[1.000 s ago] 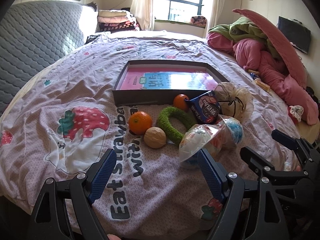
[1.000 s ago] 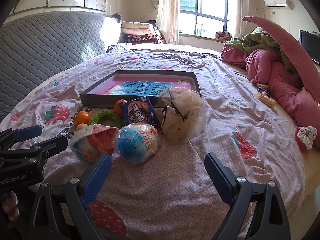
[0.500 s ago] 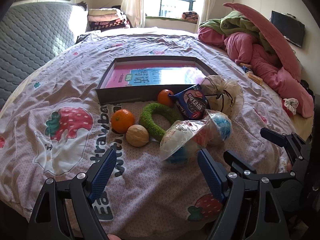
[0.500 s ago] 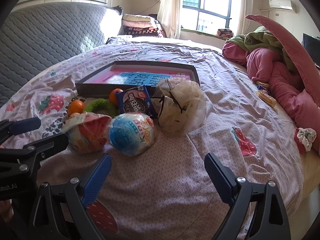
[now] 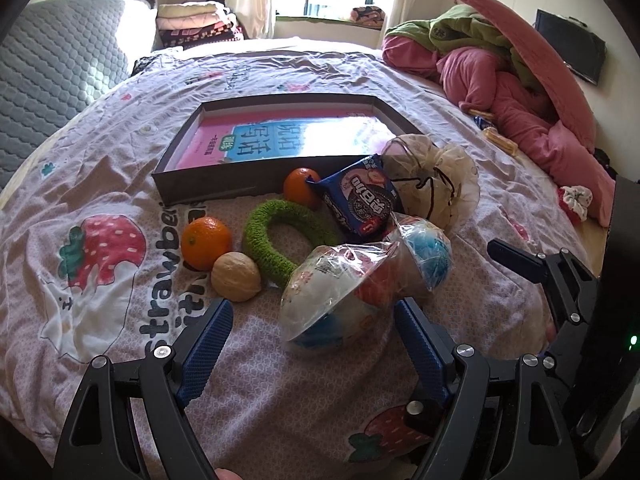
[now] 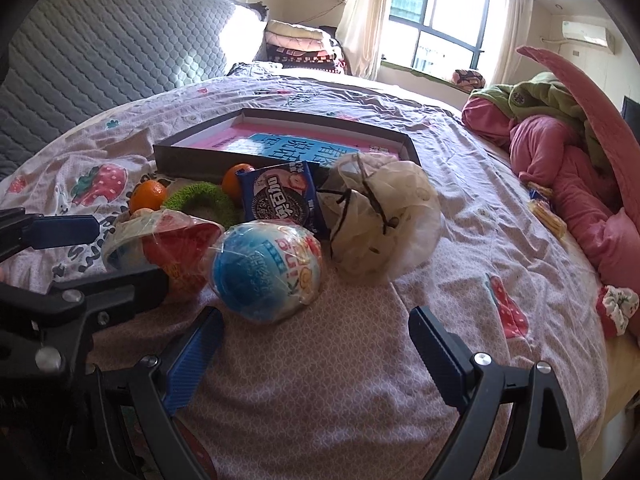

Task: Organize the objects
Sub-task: 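Reach the right tool to the blue-and-white wrapped ball and grasp it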

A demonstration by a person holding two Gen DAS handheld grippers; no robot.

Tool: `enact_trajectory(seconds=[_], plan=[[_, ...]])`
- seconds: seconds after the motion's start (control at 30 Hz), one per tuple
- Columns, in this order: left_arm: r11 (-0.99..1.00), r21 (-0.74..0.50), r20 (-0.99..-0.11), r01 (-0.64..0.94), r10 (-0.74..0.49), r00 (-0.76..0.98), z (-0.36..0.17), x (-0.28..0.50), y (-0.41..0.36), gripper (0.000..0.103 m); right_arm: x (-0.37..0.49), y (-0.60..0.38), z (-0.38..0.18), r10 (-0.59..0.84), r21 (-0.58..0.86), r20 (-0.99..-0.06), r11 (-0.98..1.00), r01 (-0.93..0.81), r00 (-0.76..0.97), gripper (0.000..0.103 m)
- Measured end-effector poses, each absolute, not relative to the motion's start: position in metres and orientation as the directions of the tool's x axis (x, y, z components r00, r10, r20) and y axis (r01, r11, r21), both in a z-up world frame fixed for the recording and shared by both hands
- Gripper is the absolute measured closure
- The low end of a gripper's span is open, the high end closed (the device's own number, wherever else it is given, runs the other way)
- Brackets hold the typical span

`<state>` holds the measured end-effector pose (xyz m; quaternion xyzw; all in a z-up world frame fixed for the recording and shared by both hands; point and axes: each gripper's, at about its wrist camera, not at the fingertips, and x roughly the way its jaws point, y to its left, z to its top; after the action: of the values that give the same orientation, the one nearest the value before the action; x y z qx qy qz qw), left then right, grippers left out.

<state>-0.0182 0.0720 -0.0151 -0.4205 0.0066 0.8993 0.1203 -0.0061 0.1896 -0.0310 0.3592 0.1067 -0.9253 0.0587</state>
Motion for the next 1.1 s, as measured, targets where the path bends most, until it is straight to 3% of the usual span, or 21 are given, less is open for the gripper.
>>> enact_trajectory(seconds=[0.3,0.67,0.8,0.97,1.1], plan=[[-0.974,-0.068,-0.788,-0.217,0.185,-0.587,-0.024,-0.034,0.077,0.019,-0.018,0.178,-0.037,0.005,-0.236,-0.633,-0.954,0.187,-0.774,0.013],[-0.969,-0.106,-0.819,-0.223,0.213,-0.534,-0.034,-0.046,0.079,0.02,-0.029,0.179,-0.042,-0.027,-0.213,-0.654,-0.952,0.218,-0.756,0.049],[-0.964,-0.142,-0.822,-0.225,0.241,-0.515,-0.035,-0.048,0.076,0.022,-0.026,0.178,-0.041,-0.036,-0.215,-0.65,-0.949,0.23,-0.759,0.052],[-0.948,-0.201,-0.822,-0.245,0.299,-0.484,-0.036,-0.049,0.075,0.042,-0.022,0.182,-0.038,-0.054,-0.199,-0.639,-0.952,0.233,-0.767,0.052],[-0.941,-0.217,-0.818,-0.258,0.32,-0.478,-0.035,-0.047,0.076,0.05,-0.02,0.19,-0.035,-0.069,-0.169,-0.638,-0.959,0.227,-0.767,0.052]])
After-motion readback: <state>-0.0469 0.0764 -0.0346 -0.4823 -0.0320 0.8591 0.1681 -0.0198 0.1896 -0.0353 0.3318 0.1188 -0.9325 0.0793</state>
